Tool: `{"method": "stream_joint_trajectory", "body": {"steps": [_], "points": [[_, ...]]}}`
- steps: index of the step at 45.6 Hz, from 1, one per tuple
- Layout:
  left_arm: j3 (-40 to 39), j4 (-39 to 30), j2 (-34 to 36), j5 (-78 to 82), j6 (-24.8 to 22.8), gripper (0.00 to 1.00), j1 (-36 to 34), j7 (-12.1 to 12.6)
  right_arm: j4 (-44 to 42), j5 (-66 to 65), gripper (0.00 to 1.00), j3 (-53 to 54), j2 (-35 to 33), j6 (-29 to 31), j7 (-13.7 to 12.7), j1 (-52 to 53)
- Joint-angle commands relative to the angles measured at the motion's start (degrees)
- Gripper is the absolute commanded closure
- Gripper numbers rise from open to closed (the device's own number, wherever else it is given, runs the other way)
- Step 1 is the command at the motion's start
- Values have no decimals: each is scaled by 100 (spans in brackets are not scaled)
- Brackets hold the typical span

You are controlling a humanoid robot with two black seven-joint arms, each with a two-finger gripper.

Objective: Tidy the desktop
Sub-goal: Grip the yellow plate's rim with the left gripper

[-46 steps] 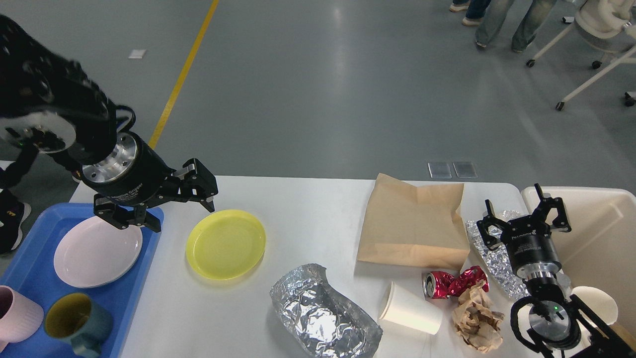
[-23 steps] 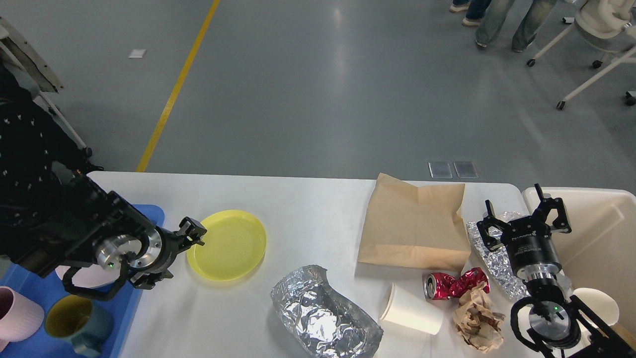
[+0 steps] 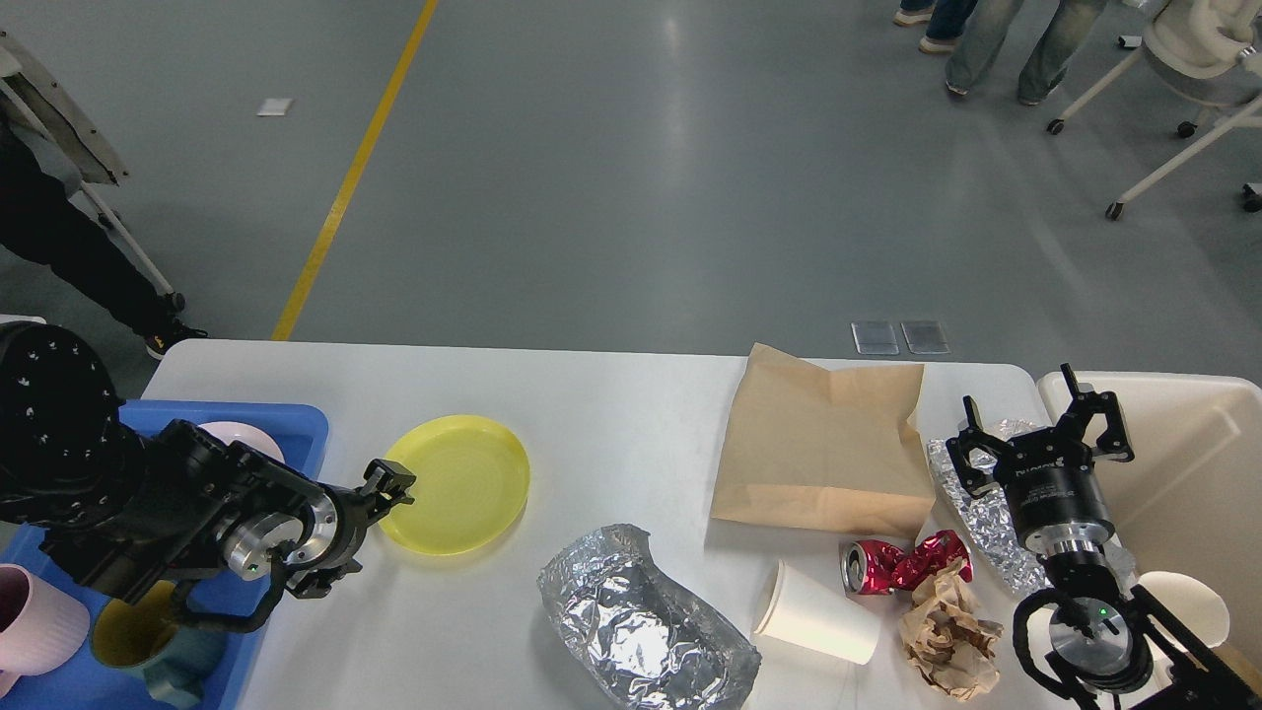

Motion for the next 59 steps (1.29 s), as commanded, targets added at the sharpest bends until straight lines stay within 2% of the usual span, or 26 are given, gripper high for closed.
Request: {"method": "stream_joint_trajectory", "body": {"steps": [1,6,13,16,18,27,35,39,52,59], "points": [[-107,275,-4,0,99,9,264,1,0,0,0,0,0,0,-8,0],[-449,311,5,62,81,12,326,80,0,0,0,0,0,0,-8,0],[-695,504,5,562,37,23,387,572,0,0,0,0,0,0,-8,0],[-854,531,13,791,37,25,414,660,0,0,0,0,0,0,0,0],[-941,539,13,861,37,26,466,669,0,0,0,0,0,0,-8,0],[-1065,548,136,862,11,46,510,660,0,0,0,0,0,0,0,0],[-1170,548,233,809,20,56,519,643,0,0,0,0,0,0,0,0],[-1214,548,294,791,20,60,554,643,0,0,0,0,0,0,0,0],[-1223,557,303,791,20,61,669,634,0,0,0,0,0,0,0,0],[-1223,548,295,800,11,72,660,643,0,0,0,0,0,0,0,0]]}}
